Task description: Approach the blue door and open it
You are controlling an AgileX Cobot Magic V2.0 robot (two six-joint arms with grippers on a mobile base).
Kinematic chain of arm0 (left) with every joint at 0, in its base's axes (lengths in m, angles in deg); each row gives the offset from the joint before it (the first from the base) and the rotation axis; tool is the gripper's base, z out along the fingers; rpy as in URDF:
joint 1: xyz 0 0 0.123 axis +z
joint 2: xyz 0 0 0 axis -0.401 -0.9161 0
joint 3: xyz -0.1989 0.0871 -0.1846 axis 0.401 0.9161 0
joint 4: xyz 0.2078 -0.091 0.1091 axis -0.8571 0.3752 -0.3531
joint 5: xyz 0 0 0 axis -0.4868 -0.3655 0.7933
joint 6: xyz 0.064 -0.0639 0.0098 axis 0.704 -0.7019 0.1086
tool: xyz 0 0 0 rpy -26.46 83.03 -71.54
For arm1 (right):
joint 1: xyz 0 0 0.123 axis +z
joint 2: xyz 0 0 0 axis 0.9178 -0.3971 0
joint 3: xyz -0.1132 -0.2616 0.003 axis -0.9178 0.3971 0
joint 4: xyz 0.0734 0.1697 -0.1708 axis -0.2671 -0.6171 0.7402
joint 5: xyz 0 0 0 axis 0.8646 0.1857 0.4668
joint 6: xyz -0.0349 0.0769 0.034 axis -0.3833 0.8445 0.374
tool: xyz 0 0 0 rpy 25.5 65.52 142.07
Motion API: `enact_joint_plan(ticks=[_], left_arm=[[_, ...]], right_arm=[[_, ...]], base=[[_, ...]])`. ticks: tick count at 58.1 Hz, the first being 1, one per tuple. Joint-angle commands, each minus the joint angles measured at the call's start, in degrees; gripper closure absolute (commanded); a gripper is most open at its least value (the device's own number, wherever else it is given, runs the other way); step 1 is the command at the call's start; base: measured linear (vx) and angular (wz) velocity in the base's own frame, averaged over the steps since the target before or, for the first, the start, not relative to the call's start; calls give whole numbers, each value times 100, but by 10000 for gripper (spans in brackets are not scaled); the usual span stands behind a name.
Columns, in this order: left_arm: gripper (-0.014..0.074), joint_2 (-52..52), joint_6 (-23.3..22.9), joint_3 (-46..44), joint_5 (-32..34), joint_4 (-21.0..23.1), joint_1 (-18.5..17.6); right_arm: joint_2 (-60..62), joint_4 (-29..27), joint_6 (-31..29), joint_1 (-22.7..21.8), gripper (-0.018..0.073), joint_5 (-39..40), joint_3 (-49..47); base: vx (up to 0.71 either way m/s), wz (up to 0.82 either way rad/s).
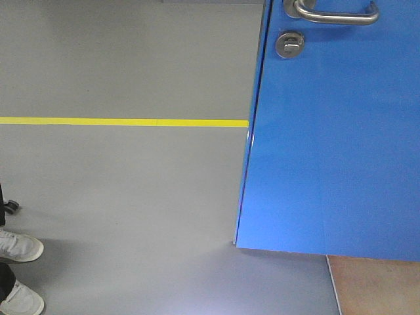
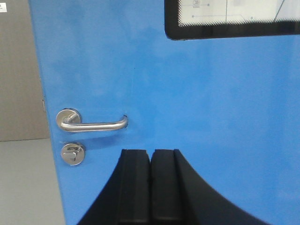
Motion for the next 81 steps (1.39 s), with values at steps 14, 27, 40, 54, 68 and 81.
enact_joint_plan(ticks=[14, 27, 40, 54, 68, 81], left_arm=[[524, 69, -39, -149, 484, 12, -36], [524, 69, -39, -149, 484, 12, -36], [524, 69, -39, -149, 484, 12, -36], [524, 69, -39, -149, 484, 12, -36], [524, 69, -39, -149, 484, 12, -36], [524, 74, -39, -152, 481, 12, -36]], right_arm=[[-254, 28, -86, -27, 547, 519, -125], [-246, 1152, 233, -27, 547, 589, -125], [-246, 1683, 604, -27, 547, 589, -125], [118, 1682, 589, -27, 547, 1298, 1127], [923, 1682, 947, -27, 547, 2446, 3417], [1250, 1972, 1770, 188, 547, 2233, 3737]], base=[[0, 0], [0, 0], [0, 0], [0, 0], [0, 0], [0, 0]])
